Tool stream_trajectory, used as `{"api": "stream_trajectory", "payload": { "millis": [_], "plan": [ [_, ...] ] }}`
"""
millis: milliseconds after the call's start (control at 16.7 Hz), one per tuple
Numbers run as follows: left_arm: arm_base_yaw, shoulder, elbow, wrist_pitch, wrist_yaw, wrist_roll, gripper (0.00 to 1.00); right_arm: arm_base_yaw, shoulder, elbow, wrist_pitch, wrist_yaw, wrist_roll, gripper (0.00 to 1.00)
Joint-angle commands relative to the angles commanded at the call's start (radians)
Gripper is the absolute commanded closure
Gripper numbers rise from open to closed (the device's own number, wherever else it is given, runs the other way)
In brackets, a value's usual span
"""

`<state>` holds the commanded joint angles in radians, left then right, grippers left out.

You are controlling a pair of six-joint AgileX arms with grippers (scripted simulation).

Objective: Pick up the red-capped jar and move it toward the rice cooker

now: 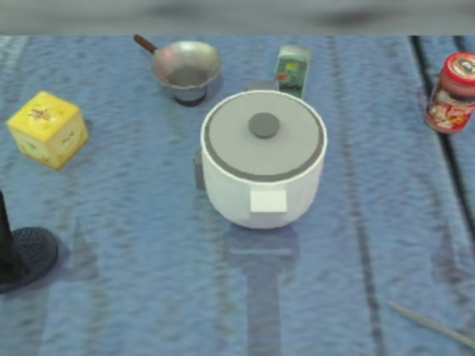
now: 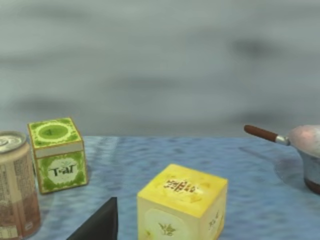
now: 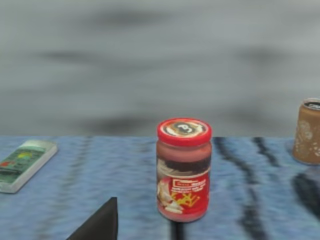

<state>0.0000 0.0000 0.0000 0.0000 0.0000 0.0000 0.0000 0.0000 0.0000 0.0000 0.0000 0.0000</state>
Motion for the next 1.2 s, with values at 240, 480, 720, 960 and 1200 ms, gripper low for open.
{"api": "stream_trajectory", "payload": {
  "millis": [240,480,720,960,1200],
  "plan": [
    [0.000,0.000,0.000,0.000,0.000,0.000,0.00,0.003,0.024,0.025,-0.013,-0.004,-0.003,0.00],
    [0.000,0.000,0.000,0.000,0.000,0.000,0.00,0.016,0.177,0.190,-0.097,-0.024,-0.022,0.00],
    [0.000,0.000,0.000,0.000,0.000,0.000,0.00,0.022,0.452,0.484,-0.251,-0.042,-0.059,0.00],
    [0.000,0.000,0.000,0.000,0.000,0.000,0.00,0.021,0.817,0.870,-0.458,-0.055,-0.111,0.00],
    [0.000,0.000,0.000,0.000,0.000,0.000,0.00,0.013,1.235,1.311,-0.697,-0.064,-0.174,0.00]
  ]
}}
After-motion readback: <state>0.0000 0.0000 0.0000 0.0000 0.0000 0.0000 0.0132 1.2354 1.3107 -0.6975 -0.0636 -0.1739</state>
